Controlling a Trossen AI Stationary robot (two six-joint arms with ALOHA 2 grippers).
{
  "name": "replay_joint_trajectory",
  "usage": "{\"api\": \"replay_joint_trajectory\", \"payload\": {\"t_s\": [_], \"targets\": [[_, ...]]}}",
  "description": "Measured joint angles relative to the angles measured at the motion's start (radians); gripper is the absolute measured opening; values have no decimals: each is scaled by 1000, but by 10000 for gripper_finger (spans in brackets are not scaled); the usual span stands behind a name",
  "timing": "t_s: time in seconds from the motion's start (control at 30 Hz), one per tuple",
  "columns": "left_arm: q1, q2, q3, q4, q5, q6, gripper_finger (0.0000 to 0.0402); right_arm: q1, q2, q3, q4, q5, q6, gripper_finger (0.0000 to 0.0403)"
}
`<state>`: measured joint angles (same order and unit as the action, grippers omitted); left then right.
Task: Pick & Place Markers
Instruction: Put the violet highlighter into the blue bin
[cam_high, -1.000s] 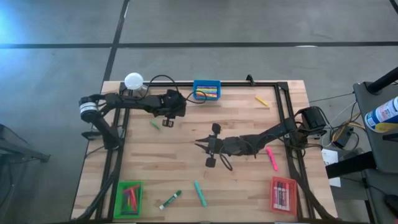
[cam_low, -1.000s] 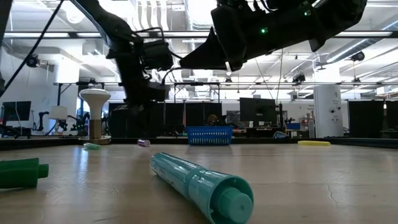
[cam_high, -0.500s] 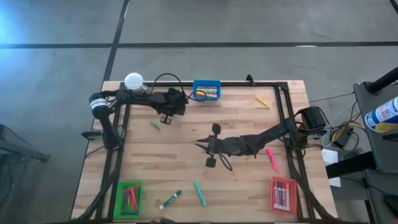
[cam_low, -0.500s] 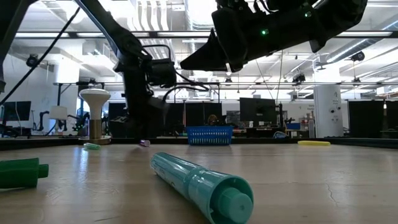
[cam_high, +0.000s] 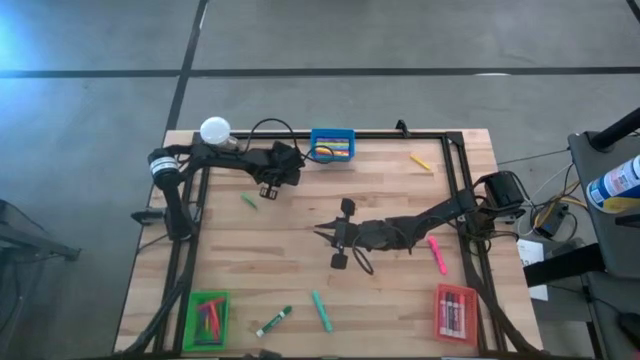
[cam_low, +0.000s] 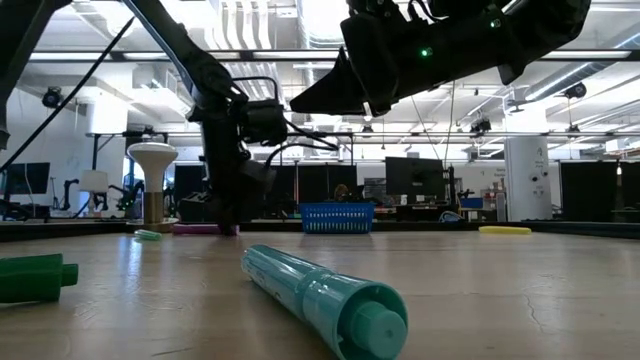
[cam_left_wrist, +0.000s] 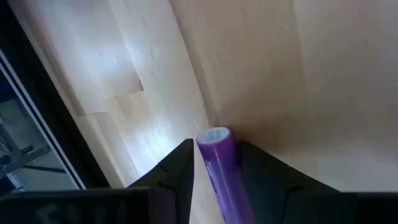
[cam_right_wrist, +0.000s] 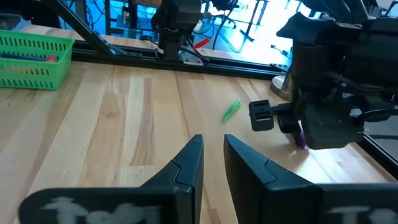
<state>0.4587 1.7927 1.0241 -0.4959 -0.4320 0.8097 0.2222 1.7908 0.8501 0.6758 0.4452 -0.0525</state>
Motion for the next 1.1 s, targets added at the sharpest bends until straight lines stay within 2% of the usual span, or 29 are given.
{"api": "replay_joint_trajectory", "payload": {"t_s": [0.2,0.5,0.7,1.1], "targets": [[0,-1,1,-49,9,-25,114,0,0,0,-1,0,0,59],[-7,-2,-1,-86,8,-66,52,0,0,0,-2,0,0,59],[-28,0,5,-95,-14,-26,52,0,0,0,-3,0,0,59],[-103,3,79,-172,42,-28,52,0,-2,0,-16,0,0,59]]}}
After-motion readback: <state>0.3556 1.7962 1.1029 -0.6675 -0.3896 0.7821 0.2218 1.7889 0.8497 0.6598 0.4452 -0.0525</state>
